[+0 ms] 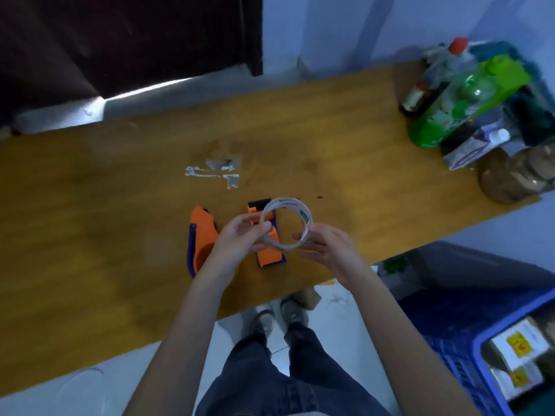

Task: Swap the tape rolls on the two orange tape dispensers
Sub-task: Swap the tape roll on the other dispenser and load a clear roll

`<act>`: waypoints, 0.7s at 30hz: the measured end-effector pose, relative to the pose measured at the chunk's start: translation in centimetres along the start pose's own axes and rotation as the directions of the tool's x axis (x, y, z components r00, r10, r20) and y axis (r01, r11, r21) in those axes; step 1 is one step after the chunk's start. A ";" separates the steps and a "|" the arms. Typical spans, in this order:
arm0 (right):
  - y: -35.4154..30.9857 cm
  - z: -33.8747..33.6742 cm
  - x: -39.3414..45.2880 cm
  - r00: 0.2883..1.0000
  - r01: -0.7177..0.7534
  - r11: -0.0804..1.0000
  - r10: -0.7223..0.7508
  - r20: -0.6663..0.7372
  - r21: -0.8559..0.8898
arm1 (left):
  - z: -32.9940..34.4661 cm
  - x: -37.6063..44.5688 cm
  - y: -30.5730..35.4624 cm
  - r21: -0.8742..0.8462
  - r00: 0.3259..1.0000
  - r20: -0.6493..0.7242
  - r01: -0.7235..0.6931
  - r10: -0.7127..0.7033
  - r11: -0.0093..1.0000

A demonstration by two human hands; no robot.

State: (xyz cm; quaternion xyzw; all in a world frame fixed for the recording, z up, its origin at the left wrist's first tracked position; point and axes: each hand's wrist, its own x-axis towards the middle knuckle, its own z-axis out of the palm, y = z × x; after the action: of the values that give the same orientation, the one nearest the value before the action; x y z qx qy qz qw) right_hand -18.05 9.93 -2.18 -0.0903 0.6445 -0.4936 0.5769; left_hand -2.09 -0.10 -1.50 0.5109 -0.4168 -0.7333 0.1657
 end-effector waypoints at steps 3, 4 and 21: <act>-0.1 -0.5 1.1 0.996 -0.065 0.998 0.065 0.057 -0.017 | 0.5 -0.6 -0.4 -0.009 0.997 -0.076 -0.001 0.000 1.000; -0.1 -0.6 1.5 0.995 -0.092 0.995 0.093 0.032 -0.036 | 0.7 -0.8 -0.6 -0.014 0.995 -0.104 -0.001 0.000 1.000; 3.5 1.5 5.2 0.890 -0.416 0.861 0.452 0.062 -0.293 | 1.8 -2.3 -2.0 -0.114 0.932 -0.362 -0.035 -0.009 0.993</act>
State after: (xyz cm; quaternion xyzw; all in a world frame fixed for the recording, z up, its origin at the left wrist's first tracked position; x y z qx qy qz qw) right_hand -16.83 7.29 -7.93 -0.0524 0.6713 -0.2508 0.6955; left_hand -2.39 3.46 -1.46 0.6237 -0.3384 -0.6490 0.2743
